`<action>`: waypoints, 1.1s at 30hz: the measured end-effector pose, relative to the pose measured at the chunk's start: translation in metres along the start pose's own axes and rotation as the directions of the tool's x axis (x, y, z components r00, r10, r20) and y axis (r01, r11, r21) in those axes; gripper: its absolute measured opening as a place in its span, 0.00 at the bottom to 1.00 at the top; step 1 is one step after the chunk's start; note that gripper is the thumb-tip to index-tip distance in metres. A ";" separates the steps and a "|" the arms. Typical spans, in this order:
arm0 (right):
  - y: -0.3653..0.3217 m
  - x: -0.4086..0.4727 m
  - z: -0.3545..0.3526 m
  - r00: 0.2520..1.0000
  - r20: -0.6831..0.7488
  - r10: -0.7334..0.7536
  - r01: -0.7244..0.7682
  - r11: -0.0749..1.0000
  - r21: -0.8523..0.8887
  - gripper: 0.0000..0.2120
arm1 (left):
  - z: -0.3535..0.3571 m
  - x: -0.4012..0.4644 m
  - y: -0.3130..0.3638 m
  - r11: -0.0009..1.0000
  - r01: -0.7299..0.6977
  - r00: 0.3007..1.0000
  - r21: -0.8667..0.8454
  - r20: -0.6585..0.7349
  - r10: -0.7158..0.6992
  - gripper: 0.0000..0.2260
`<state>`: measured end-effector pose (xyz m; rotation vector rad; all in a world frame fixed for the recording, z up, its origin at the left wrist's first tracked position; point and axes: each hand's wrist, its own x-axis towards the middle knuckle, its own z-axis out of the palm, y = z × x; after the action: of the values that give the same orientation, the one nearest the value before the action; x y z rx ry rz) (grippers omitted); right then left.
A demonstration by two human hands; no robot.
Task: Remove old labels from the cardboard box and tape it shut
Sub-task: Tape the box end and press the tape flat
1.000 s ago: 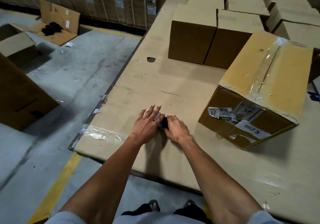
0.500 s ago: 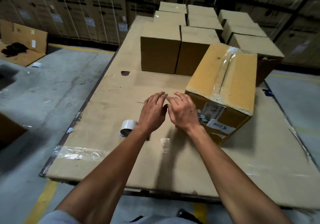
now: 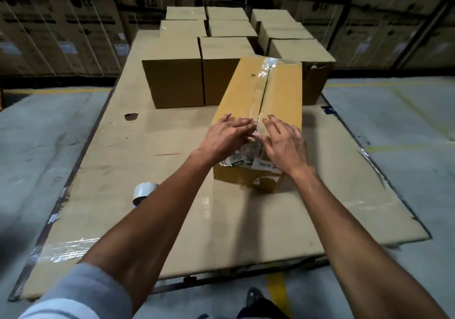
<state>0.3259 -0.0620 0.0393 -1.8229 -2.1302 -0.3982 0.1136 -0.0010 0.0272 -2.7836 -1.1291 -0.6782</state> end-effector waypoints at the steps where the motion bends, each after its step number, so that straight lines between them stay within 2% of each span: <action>1: 0.001 -0.003 0.003 1.000 0.021 -0.014 0.014 1.000 -0.023 0.28 | 0.003 0.000 -0.002 1.000 -0.015 1.000 -0.005 -0.013 0.015 0.25; 7: 0.002 -0.006 0.017 0.998 -0.050 0.026 -0.028 0.999 -0.029 0.28 | 0.012 -0.005 -0.003 0.999 -0.019 0.994 0.028 -0.107 0.022 0.23; 15: 0.005 -0.010 0.026 0.995 -0.080 -0.054 0.048 0.996 -0.072 0.35 | 0.024 -0.015 -0.001 0.989 -0.007 0.996 0.149 -0.085 0.020 0.34; 18: 0.005 -0.011 0.023 0.997 -0.041 -0.064 0.062 0.996 -0.064 0.41 | 0.026 -0.021 0.001 0.984 0.027 0.997 0.178 -0.081 -0.012 0.38; 20: 0.005 -0.012 0.022 0.998 -0.027 -0.061 0.059 0.996 -0.068 0.42 | 0.023 -0.020 0.000 0.986 0.010 0.997 0.166 -0.075 0.003 0.36; 23: 0.005 -0.011 0.018 0.997 -0.054 -0.047 0.046 0.998 -0.035 0.32 | 0.020 -0.014 0.000 0.991 0.030 0.998 0.130 -0.058 -0.022 0.27; 26: 0.002 -0.009 0.017 0.995 -0.103 -0.013 0.014 1.000 0.005 0.26 | 0.022 -0.012 0.004 0.991 0.073 0.991 0.108 -0.119 -0.060 0.21; 29: 0.005 -0.010 0.022 0.994 -0.099 -0.049 0.046 0.998 -0.034 0.28 | 0.026 -0.013 0.005 0.992 0.079 0.984 0.098 -0.168 -0.062 0.21; 33: 0.009 -0.011 0.022 0.993 -0.082 -0.087 0.082 0.995 -0.060 0.34 | 0.027 -0.014 0.002 0.990 0.051 0.993 0.133 -0.116 -0.036 0.27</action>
<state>0.3347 -0.0613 0.0147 -1.7177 -2.1636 -0.5515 0.1160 -0.0056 -0.0033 -2.5802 -1.1707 -0.7237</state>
